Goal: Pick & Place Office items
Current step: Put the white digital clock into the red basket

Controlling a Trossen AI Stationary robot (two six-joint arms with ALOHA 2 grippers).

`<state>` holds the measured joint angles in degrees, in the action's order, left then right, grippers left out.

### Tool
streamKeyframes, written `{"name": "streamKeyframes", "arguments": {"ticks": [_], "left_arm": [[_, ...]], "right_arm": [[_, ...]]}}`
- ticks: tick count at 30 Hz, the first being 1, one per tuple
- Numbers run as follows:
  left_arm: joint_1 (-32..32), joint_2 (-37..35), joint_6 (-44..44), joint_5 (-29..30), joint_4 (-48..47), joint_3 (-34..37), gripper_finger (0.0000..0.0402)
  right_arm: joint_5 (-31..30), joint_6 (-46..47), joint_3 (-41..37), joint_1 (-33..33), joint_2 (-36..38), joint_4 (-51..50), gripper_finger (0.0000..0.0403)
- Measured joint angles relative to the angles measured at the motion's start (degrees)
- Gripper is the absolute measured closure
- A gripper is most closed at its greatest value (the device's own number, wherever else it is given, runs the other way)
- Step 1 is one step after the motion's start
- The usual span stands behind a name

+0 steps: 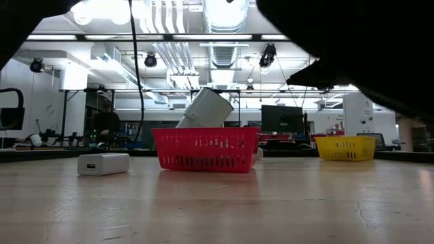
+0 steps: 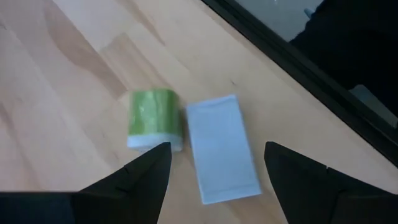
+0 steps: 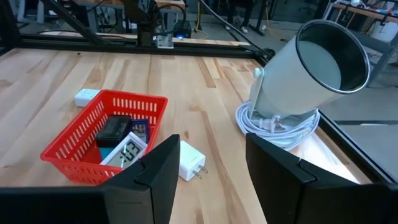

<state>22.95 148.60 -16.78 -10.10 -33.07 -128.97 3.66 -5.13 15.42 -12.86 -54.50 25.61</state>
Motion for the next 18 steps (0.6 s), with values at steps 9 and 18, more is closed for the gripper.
{"name": "streamKeyframes", "arguments": {"ticks": [9,18], "left_arm": [[0.09,2.55,1.54,-1.92,0.68,-0.01,0.0138],[0.16,2.67,1.84,-1.97,1.37,-0.06,0.0138]], "right_arm": [[-0.04,0.00,0.00,-0.01,0.00,-0.13,0.0227],[-0.09,0.00,0.00,0.00,0.00,-0.11,0.0227]]}}
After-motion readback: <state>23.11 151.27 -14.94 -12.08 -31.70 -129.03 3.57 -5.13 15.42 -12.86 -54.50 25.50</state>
